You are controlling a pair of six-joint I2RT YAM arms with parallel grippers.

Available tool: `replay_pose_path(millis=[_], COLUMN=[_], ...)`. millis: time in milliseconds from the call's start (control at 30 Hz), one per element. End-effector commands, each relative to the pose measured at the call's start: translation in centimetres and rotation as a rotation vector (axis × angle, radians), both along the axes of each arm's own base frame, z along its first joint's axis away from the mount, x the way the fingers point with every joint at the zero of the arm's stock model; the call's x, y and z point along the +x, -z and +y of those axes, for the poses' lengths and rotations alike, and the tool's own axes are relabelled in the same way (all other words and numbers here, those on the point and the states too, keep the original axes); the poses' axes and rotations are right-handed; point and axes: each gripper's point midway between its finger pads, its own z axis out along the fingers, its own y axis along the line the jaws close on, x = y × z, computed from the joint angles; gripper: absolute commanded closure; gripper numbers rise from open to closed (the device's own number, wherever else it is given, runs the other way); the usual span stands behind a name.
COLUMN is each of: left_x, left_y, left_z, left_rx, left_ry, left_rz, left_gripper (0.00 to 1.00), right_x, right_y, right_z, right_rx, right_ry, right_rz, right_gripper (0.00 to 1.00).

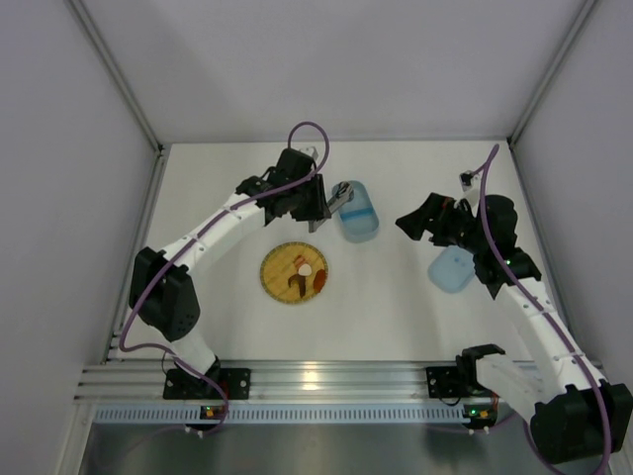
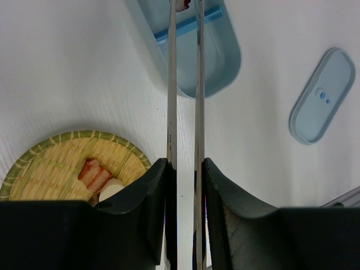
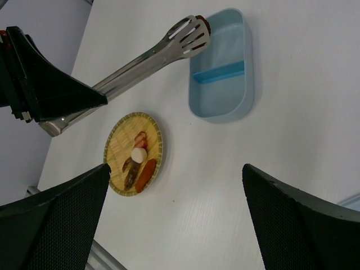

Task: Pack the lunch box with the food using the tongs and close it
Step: Place the fake food in the packing box.

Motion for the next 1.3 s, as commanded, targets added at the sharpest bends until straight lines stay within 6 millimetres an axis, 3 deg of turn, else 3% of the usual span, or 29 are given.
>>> replay_pose_path(millis=[0,733,933,1067,1267], left_x=[1.5,1.0,-1.1,-3.0,-7.4], left_y=[-3.0,-3.4,-6.0,-7.7,-6.6], left_z=[-1.3,-1.4,-0.7,1.0,3.3], left_rx=[-0.067,-0.054,-0.043,-0.029,-0.002], left_ry=[0.007,0.006,0.022,0.004,0.016], left_rz=[-0.092,-0.105,-0.150,-0.174,-0.119], left_gripper=[0.71,0.53,0.54,0.54,0.54], right_x=[-0.1,-0.5,-0.5,-0.5,-0.8], right_y=[-1.5,-1.3,-1.4,-1.5,-1.6], right_z=[0.5,0.4,0.5,0.5,0.3], right_rx=[-0.001,-0.002,0.002,0.005,0.004], right_ry=[-0.026,-0.026,-0.027,-0.026,-0.017], right_rz=[-0.037,-0.039,-0.043,-0.045,-0.052], right_gripper=[0.01,0.01,0.01,0.00,0.00])
